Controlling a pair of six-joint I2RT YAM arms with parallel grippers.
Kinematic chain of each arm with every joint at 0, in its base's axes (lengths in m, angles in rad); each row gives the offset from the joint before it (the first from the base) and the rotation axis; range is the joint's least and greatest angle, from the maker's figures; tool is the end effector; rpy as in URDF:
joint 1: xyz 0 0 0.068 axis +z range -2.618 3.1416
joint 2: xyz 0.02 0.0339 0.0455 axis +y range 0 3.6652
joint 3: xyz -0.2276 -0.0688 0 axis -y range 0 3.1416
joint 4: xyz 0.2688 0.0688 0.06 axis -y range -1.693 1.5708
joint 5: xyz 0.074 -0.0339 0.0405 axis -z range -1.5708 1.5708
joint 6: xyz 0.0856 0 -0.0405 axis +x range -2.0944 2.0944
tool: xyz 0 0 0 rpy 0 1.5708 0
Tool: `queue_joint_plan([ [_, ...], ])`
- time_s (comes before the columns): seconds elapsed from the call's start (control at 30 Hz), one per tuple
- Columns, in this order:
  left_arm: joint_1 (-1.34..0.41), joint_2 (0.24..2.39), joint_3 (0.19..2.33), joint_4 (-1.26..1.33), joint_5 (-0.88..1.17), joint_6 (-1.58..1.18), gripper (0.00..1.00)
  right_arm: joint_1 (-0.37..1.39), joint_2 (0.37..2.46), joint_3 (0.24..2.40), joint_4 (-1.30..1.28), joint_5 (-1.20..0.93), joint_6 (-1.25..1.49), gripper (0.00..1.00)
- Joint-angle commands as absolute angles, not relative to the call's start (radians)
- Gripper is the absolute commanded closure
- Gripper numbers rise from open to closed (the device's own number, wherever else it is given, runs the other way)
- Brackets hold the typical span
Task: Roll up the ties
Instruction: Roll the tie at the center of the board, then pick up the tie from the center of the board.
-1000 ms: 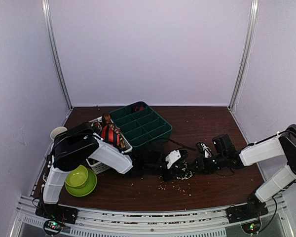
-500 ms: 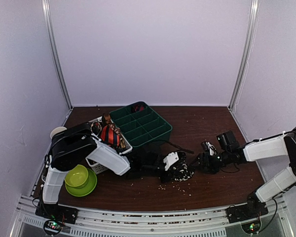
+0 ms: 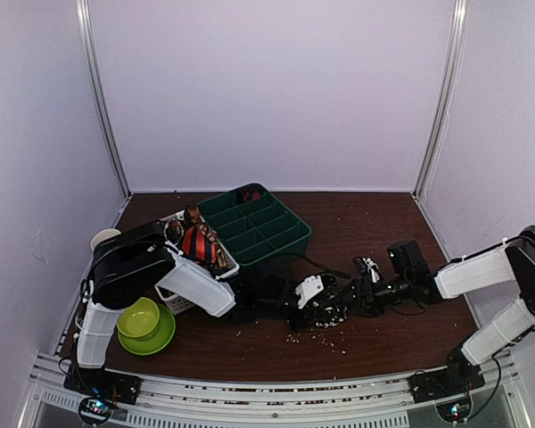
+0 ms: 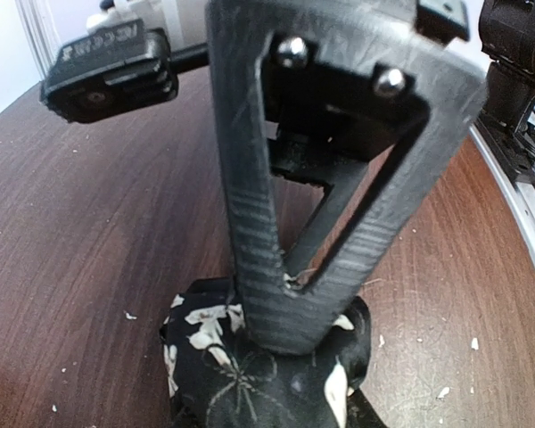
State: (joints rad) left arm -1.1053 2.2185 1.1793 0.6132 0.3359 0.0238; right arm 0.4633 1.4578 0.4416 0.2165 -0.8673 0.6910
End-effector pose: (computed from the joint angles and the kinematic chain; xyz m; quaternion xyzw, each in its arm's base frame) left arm 0.1931 -0.4472 0.0297 0.5199 0.6517 -0.3954 0.3855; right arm 0.2187 0.1822 0.0500 -0.0615 0.8533 0.5125 0.0735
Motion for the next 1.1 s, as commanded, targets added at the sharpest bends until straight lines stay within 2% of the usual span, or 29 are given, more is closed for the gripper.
queue_joint_plan([
  [0.0,-1.11,2.237,1.149,0.504,0.325,0.041,0.75,0.491,1.44,0.449,0.276,-0.89,0.707,0.35],
  [0.23,-1.111,2.235,1.146,0.503,0.327,0.043,0.75,0.518,1.493,0.502,0.189,-0.83,0.643,0.35],
  [0.3,-1.111,2.235,1.144,0.503,0.328,0.043,0.75,0.518,1.492,0.508,0.159,-0.807,0.622,0.38],
  [0.43,-1.111,2.235,1.144,0.504,0.33,0.046,0.75,0.518,1.485,0.507,0.127,-0.779,0.596,0.58],
  [0.57,-1.11,2.233,1.145,0.507,0.332,0.047,0.73,0.519,1.491,0.504,0.117,-0.757,0.588,0.86],
  [0.63,-1.108,2.223,1.143,0.514,0.329,0.035,0.64,0.518,1.501,0.503,0.123,-0.754,0.589,1.0],
  [0.73,-1.105,2.18,1.132,0.532,0.325,0.021,0.36,0.518,1.501,0.495,0.137,-0.754,0.598,1.0],
  [0.87,-1.106,2.123,1.099,0.568,0.3,0.043,0.04,0.519,1.477,0.482,0.15,-0.75,0.612,1.0],
  [1.07,-1.109,2.135,1.079,0.616,0.251,0.04,0.02,0.523,1.437,0.462,0.18,-0.752,0.647,1.0],
])
